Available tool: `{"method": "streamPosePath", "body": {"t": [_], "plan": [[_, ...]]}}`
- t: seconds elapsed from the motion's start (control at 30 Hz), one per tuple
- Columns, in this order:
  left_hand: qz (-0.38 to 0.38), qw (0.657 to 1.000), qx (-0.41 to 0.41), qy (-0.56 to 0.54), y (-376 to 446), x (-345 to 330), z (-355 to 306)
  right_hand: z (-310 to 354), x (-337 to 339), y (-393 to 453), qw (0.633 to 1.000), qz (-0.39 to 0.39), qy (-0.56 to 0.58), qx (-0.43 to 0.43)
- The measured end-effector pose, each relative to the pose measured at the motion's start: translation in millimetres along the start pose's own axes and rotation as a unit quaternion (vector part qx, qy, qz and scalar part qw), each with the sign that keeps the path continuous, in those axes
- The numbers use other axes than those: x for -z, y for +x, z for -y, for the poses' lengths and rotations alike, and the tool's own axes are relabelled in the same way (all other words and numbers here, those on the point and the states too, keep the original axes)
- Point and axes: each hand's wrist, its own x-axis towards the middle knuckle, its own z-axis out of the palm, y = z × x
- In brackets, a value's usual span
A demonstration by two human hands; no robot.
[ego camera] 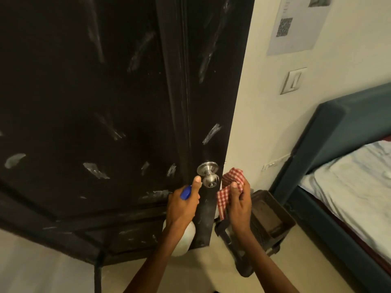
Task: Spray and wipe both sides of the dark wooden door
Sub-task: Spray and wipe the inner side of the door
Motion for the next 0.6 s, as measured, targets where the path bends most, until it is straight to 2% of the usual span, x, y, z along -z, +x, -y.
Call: {"method": "streamPosePath", "body": {"t": [0.07,0.1,0.17,0.23,0.3,0.33,0.37,0.4,0.5,0.53,0.6], "plan": [[-0.017,0.999,0.002,-0.030,-0.3,11.4,2.1,-3.3,-15.3,8.6,0.987,0.035,-0.112,0.112],[-0.020,0.999,0.004,-0.040,-0.5,15.4,2.7,-8.8,-22.8,15.5,0.966,0.050,-0.189,0.169],[-0.021,0.999,0.000,-0.036,-0.5,21.8,3.9,-18.2,-37.3,26.7,0.898,0.033,-0.364,0.245],[-0.013,0.999,-0.006,-0.034,-5.1,30.2,5.4,-20.9,-48.0,30.1,0.807,0.021,-0.503,0.308],[0.002,0.999,-0.011,-0.037,-6.1,38.0,7.0,-15.4,-48.5,34.2,0.726,0.055,-0.572,0.378],[0.008,0.999,-0.008,-0.038,-6.3,41.4,6.6,-16.8,-46.1,39.7,0.708,0.066,-0.579,0.399],[0.015,0.999,-0.005,-0.039,-5.8,44.9,5.4,-17.7,-43.8,43.4,0.716,0.063,-0.573,0.394],[0.021,0.999,-0.004,-0.041,-5.2,48.0,4.2,-18.4,-41.9,44.0,0.748,0.049,-0.556,0.359],[0.029,0.999,-0.004,-0.042,-3.2,51.8,1.9,-18.7,-51.5,35.1,0.911,-0.007,-0.381,0.158],[0.030,0.999,-0.007,-0.040,-3.1,52.0,1.3,-15.5,-56.6,31.0,0.944,-0.023,-0.309,0.117],[0.033,0.999,-0.014,-0.034,-3.2,52.7,-1.3,-15.3,-66.0,28.7,0.981,-0.048,-0.185,0.043]]}}
